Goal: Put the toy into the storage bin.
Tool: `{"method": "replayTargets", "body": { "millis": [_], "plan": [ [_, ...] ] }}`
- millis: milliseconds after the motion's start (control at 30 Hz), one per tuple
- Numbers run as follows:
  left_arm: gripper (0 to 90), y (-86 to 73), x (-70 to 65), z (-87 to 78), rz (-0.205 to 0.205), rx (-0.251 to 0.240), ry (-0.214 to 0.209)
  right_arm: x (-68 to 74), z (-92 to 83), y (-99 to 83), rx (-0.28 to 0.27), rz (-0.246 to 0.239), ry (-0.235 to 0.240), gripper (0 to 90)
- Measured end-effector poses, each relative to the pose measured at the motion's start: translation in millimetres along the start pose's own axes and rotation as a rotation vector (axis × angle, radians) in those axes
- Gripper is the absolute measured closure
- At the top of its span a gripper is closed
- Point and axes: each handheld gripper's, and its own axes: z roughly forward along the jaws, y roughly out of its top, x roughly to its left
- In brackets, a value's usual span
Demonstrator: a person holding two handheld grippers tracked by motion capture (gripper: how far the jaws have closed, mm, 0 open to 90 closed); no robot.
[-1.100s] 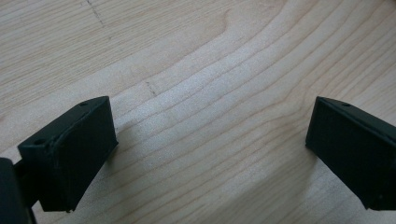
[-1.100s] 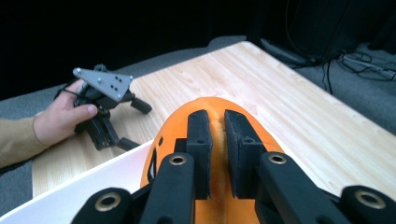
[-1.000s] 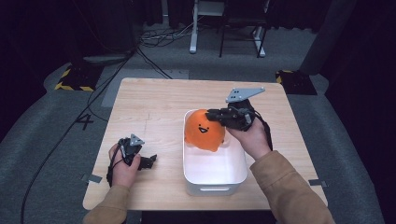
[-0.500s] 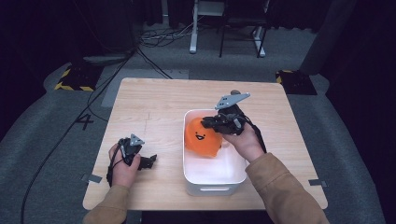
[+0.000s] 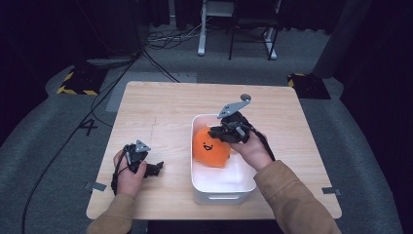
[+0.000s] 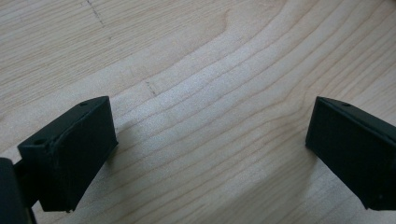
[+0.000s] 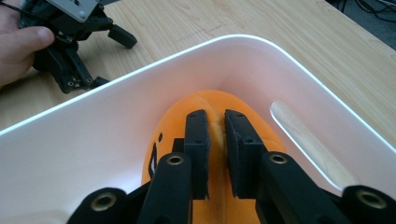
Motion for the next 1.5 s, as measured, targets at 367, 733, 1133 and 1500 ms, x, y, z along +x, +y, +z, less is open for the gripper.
{"method": "replayTargets", "body": {
  "millis": [367,733,1133,1500],
  "plan": [
    [2.0,0.0,0.0,0.0,0.0,0.0,0.0,-4.0,1.3,-6.1,0.022,0.022,0.004,74.4],
    [2.0,0.0,0.0,0.0,0.0,0.0,0.0,-7.5,-3.4,-12.1,0.01,0.065,0.037,65.6],
    [2.0,-0.1,0.0,0.0,0.0,0.0,0.0,-5.6,-15.9,-10.0,-0.055,0.068,0.046,61.9],
    [2.0,-0.1,-0.1,0.0,0.0,-0.001,0.0,-6.7,-42.3,-7.0,-0.128,0.078,0.04,61.2]
  ]
}}
